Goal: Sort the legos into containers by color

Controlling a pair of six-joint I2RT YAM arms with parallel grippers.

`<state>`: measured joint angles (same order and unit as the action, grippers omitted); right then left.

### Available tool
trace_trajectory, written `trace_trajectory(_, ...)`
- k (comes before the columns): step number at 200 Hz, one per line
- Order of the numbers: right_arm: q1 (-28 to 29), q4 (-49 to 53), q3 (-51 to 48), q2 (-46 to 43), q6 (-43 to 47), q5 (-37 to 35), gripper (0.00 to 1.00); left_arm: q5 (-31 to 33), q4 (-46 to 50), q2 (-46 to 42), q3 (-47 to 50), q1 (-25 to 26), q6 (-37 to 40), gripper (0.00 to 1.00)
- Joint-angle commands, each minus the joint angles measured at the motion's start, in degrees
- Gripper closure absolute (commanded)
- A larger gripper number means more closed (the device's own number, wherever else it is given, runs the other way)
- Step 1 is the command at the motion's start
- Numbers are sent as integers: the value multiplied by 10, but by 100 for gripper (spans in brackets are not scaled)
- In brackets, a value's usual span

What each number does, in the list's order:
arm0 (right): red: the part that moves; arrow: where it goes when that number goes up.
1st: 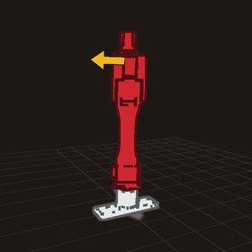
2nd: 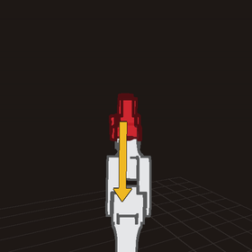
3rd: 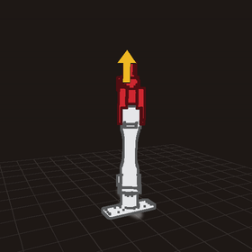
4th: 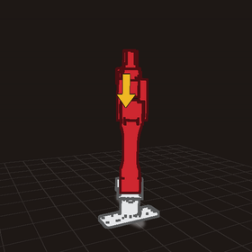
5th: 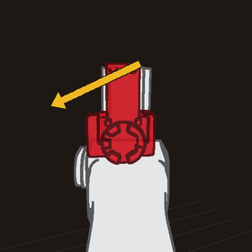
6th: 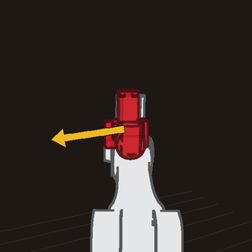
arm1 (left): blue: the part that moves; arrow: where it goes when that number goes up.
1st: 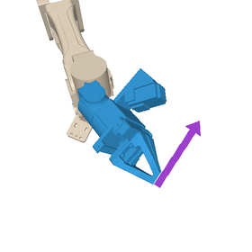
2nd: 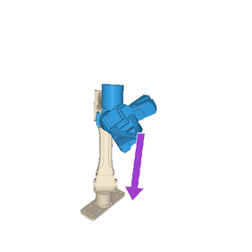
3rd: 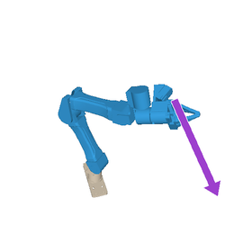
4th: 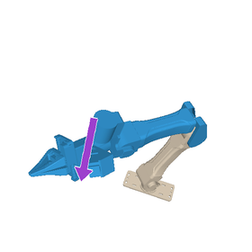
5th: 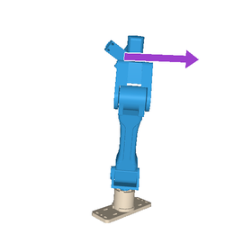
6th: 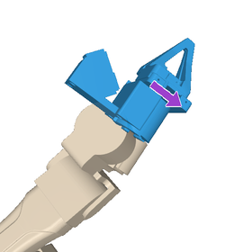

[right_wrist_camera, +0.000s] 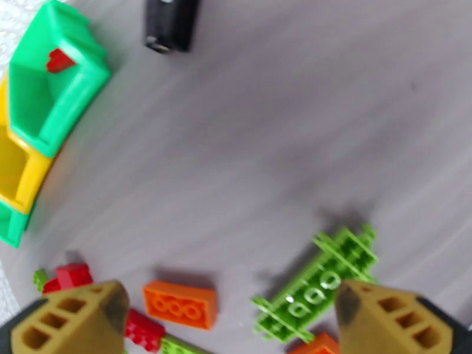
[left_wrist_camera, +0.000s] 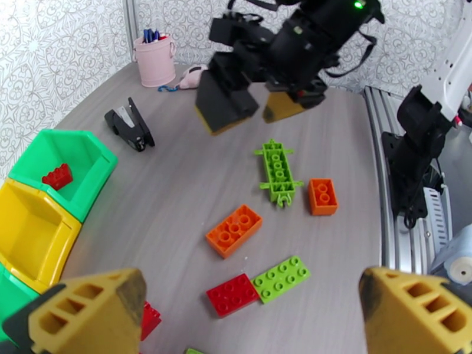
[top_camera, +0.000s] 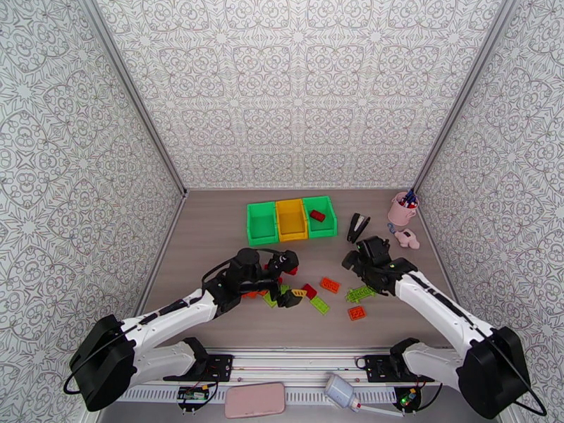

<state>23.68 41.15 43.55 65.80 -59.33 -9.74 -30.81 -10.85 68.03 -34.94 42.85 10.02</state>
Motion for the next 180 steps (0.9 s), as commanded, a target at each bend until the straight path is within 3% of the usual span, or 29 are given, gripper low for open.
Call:
trace_trajectory(1, 5, 77, -31, -26, -62, -5, 9, -21, 25, -9, -15, -2, 20, 0)
trace_trajectory(56, 5, 34, -66, 4, -103, 43, 23, -23, 27, -3, -13, -1, 6, 0)
trace_trajectory(120, 5, -6, -29, 78, -107, 25, 27, -13, 19, -3, -3, 0, 11, 0)
trace_trajectory(180, 5, -34, -31, 132, -133, 24, 40, -4, 22, -8, 0, 1, 12, 0)
